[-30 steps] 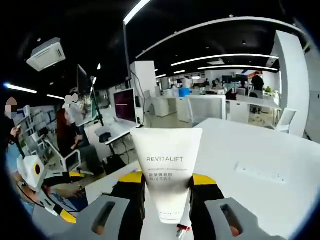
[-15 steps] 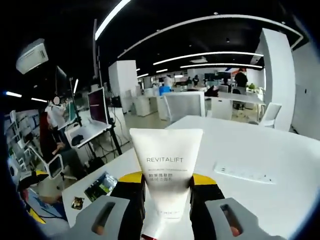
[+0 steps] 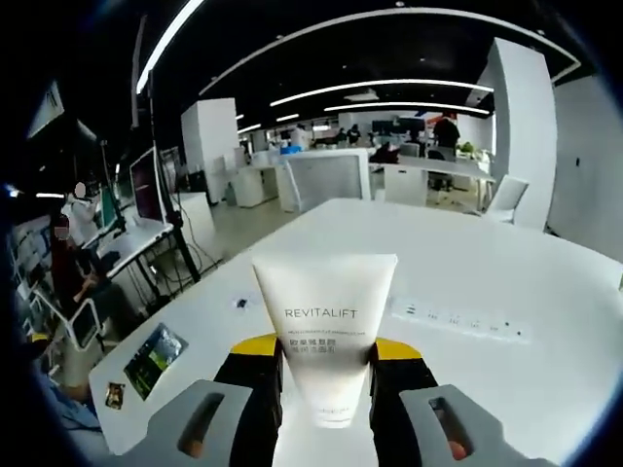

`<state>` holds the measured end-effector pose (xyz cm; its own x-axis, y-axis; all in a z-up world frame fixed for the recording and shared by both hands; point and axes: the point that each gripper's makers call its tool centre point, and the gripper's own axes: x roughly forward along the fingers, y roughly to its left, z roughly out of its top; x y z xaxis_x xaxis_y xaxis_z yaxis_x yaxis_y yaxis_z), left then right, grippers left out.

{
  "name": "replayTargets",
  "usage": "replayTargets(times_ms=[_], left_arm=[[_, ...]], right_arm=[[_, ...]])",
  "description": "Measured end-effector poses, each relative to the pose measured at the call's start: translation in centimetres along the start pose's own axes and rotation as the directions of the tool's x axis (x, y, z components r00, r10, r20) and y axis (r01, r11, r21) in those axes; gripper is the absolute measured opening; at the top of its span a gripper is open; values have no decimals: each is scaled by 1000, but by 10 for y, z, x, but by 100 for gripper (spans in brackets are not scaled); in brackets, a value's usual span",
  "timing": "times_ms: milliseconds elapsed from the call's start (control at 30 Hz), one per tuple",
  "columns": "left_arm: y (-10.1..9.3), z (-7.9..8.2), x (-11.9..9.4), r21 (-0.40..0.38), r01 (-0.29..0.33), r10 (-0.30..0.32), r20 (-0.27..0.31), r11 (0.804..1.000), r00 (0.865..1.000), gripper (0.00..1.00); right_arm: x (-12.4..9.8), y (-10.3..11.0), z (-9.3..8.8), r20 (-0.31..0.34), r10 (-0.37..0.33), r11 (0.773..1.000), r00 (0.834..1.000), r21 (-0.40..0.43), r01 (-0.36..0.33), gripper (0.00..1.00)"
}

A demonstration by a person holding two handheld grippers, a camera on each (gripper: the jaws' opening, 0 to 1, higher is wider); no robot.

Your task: Arrange the skincare products in the storage area until every visible bottle or jar stands upright without overlapping.

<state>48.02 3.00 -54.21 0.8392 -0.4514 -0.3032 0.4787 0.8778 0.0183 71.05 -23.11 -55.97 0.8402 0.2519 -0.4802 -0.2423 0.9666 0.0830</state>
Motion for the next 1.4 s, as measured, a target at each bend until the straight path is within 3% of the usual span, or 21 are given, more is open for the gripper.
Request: replayTargets(times_ms=[300, 533, 667, 767, 833, 900, 1033, 1067, 1400], left_arm=[[3, -2, -3, 51, -15, 16, -9, 999, 1000, 87], [3, -6, -3, 126, -17, 20, -27, 992, 999, 81], [-1, -9, -1, 138, 5, 1, -47, 990, 999, 77], [0, -5, -3, 138, 2, 2, -29, 990, 1000, 73], [0, -3, -3, 135, -2, 4, -14, 991, 1000, 74], [-1, -7, -2, 135, 4, 1, -35, 991, 999, 73], [-1, -7, -2, 133, 4, 1, -34, 991, 999, 74], [0, -8, -2, 135, 4, 2, -37, 991, 999, 74], [-1, -11, -1, 139, 10, -2, -53, 990, 999, 71]], right_arm=[[15, -22, -11, -20, -84, 996, 996, -24, 84, 28], [21, -40, -20, -28, -154, 987, 988, 47, 155, 28], [22, -49, -19, -5, -203, 978, 979, 37, 203, 29], [25, -54, -17, 10, -241, 970, 971, 19, 241, 29], [25, -55, -19, 10, -257, 965, 966, 49, 257, 29], [26, -57, -19, 18, -273, 959, 962, 88, 271, 29], [31, -54, -26, 0, -292, 954, 957, 72, 291, 29], [29, -55, -23, 29, -307, 949, 951, 79, 304, 29], [25, -56, -28, 53, -348, 934, 936, 102, 341, 30]])
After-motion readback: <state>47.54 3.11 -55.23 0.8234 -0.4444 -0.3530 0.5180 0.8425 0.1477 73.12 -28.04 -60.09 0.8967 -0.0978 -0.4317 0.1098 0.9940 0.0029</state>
